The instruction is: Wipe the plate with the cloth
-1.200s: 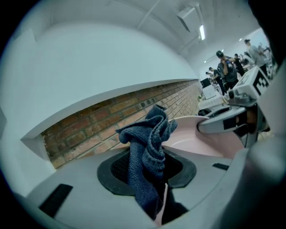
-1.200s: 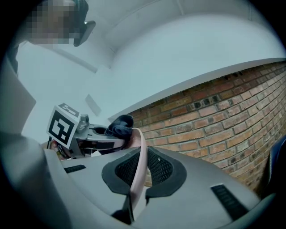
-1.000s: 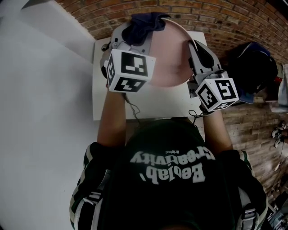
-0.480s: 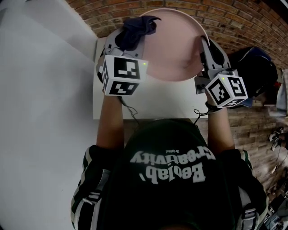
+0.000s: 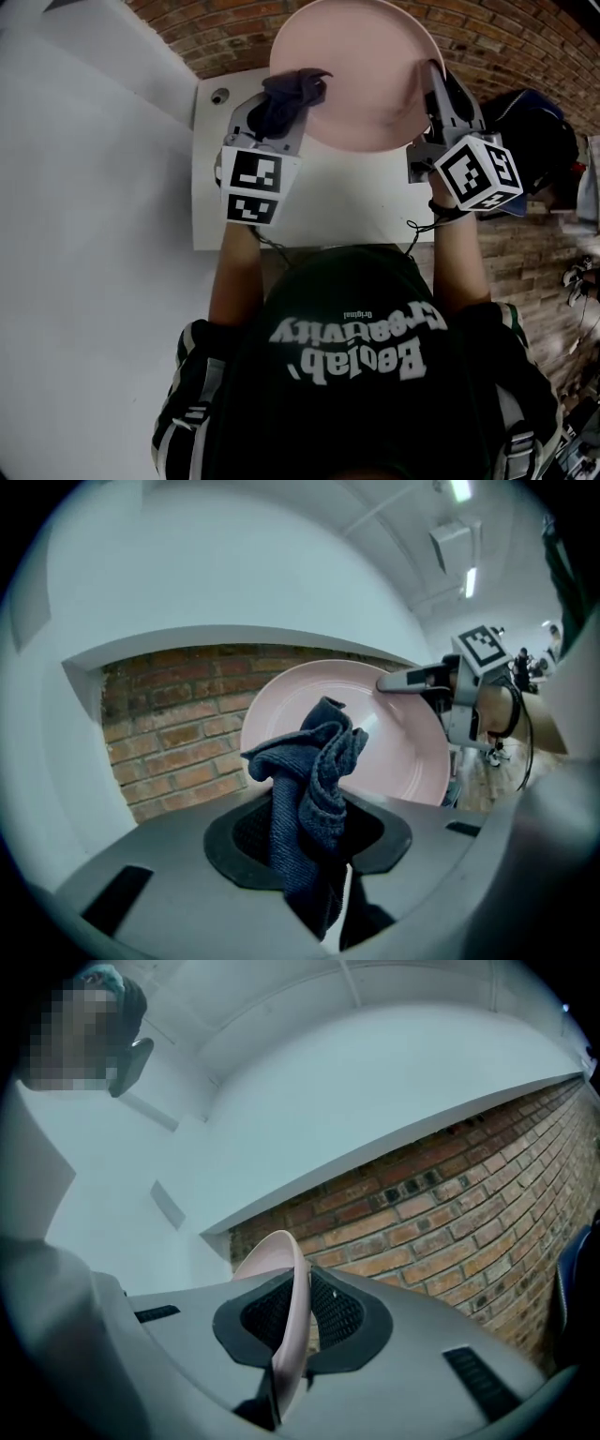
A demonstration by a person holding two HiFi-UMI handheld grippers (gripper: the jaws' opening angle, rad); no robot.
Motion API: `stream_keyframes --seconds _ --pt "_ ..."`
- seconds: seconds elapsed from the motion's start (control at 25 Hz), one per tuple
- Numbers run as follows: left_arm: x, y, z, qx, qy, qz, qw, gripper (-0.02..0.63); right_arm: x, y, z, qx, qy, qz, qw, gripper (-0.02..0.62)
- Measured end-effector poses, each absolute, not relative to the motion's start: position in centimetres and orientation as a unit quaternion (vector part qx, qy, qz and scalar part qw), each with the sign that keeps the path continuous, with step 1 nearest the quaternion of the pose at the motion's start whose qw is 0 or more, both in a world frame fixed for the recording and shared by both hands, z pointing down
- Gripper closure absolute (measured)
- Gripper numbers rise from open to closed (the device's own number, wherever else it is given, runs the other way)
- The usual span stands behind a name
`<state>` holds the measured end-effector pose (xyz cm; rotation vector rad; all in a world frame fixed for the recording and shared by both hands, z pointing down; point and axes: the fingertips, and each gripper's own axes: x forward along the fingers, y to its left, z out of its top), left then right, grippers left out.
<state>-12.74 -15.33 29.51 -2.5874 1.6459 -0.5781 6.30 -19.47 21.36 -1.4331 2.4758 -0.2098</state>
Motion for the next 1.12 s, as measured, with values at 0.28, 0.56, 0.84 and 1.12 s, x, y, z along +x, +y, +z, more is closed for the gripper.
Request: stream_keyframes --seconds 0.28,0.56,0.84,1.12 --pt "-8.4 -13.4 33.1 -0.856 0.477 -0.2 -0.011 0.476 6.4 -20.1 21.7 -0.501 0.851 -0.077 0.137 0.577" --pt "-3.2 -12.3 34.0 -0.885 0.417 -0.207 0.001 0.476 5.8 -20.3 23.3 -0.514 0.848 -0.071 0.108 0.583" --pt "1.1 -11.9 33.6 -0.906 0.371 -0.203 0.02 0.476 5.3 -20.3 24.0 -0.507 0.851 -0.082 0.106 0.583" --pt "1.3 -11.9 33.3 -0.913 0.359 -0.194 0.022 0.476 5.5 -20.1 25.2 -0.505 0.855 -0.083 0.082 0.585"
